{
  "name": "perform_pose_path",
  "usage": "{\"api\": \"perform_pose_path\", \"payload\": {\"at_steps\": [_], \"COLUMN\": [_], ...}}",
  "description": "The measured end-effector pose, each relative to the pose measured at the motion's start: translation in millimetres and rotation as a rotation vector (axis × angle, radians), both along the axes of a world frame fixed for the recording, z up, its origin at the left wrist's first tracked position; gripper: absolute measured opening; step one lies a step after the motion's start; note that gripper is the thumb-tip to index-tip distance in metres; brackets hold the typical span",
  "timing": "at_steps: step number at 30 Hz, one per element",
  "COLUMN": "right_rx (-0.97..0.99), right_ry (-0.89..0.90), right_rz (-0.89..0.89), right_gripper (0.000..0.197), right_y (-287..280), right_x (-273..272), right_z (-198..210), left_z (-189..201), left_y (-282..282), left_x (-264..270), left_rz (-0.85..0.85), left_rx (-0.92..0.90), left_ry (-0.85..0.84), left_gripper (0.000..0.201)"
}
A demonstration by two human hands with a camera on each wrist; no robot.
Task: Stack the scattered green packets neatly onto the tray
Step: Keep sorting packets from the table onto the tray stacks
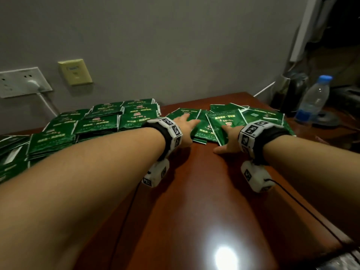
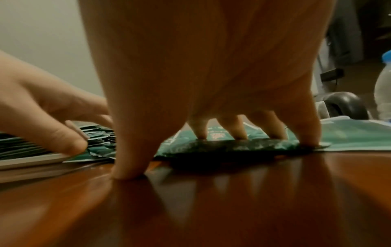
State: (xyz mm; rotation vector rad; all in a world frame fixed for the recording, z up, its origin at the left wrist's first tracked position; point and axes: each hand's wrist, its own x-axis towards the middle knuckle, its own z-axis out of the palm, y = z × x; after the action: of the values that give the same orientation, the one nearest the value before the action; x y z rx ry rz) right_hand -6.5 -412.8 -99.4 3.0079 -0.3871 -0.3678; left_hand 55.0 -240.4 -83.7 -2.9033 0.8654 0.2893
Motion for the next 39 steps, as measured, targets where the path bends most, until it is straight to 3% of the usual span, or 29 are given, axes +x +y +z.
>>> {"api": "perform_pose_path", "payload": {"at_steps": [11,13,17,20,24,28,30,32,34,37,39], "right_rx": [-0.099,-0.126,-0.112,-0.107,-0.108,0.029,0.102,0.143,0.094,-0.008,0.01], "right_ry": [0.02,0.031,0.057,0.073,0.063,0.076,0.122,0.127,0.097,0.029,0.048], "right_rz": [0.074,0.081,0.165,0.239,0.406,0.597,0.631,0.626,0.604,0.595,0.587], "right_gripper": [0.111,0.099,0.056,0.04,0.05,0.062,0.075,0.075,0.081,0.104,0.119], "right_y": [-4.0,4.7,25.9,51.1,94.4,142.8,161.1,172.7,181.9,193.7,197.3], "right_x": [10.5,2.7,-17.7,-36.6,-71.0,-107.4,-120.7,-126.0,-127.2,-123.0,-117.5], "right_z": [-3.2,0.5,7.7,12.6,17.8,25.8,29.0,30.3,30.6,27.1,22.0], "left_z": [-11.4,-12.3,-13.1,-14.8,-9.7,-0.3,7.5,15.9,18.4,16.0,9.7], "left_y": [-9.8,-8.0,0.5,18.5,56.3,116.9,146.3,168.8,186.1,204.0,207.1], "left_x": [-8.9,-21.7,-54.8,-80.4,-117.4,-150.8,-166.1,-179.3,-186.3,-188.0,-182.8], "left_rz": [-0.039,-0.043,-0.065,-0.048,-0.025,-0.037,0.03,0.092,0.106,0.132,0.171], "left_rx": [0.124,0.165,0.245,0.282,0.339,0.392,0.375,0.396,0.387,0.266,0.137], "left_ry": [-0.024,-0.048,-0.119,-0.129,-0.166,-0.174,-0.103,-0.017,0.029,-0.028,-0.052], "left_gripper": [0.066,0.065,0.046,0.047,0.046,0.046,0.046,0.047,0.044,0.055,0.079]}}
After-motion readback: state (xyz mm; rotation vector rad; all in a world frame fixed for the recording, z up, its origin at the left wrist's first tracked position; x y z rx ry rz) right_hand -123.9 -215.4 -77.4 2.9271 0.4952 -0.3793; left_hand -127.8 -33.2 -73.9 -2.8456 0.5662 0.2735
